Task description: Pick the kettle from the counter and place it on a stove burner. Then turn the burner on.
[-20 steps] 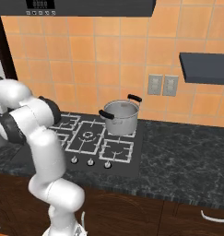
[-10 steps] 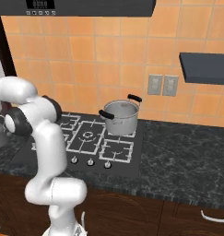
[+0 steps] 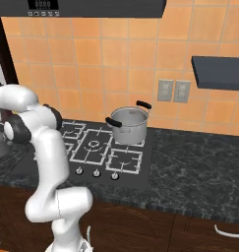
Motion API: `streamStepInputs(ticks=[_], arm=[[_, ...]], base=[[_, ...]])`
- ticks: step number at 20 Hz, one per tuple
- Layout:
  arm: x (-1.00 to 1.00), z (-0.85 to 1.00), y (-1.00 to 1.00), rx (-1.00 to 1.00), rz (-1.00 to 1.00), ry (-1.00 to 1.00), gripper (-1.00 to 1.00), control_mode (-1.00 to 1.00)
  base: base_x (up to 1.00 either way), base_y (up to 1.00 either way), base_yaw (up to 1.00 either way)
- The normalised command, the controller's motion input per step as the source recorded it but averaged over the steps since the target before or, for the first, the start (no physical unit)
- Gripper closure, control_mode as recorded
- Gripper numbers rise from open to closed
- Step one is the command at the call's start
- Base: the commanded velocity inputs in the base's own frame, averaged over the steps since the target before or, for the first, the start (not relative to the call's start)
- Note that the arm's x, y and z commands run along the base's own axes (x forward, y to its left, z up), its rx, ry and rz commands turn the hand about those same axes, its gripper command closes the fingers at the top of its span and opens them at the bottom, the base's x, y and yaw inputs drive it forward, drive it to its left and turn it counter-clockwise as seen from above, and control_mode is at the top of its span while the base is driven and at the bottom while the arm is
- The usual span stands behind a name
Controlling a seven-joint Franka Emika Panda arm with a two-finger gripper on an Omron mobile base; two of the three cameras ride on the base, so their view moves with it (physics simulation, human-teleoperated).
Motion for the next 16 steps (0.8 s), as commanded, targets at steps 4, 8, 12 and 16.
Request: streamStepInputs(ticks=[4,8,12,16], arm=[[0.13,-0.51,0.0,0.0,-0.13,0.1,-1.0,-1.0],[0.07,-0.3,0.0,0.0,-0.11,0.04,-1.0,-1.0],[0.0,-0.17,0.0,0.0,-0.08,0.0,-1.0,-1.0],[0.0,-0.03,0.0,0.0,-0.02,0.0,-1.0,-1.0]], base=[[0.0,0.0,0.0],[0.0,0.0,0.0],[0.0,0.0,0.0],[0.0,0.0,0.0]])
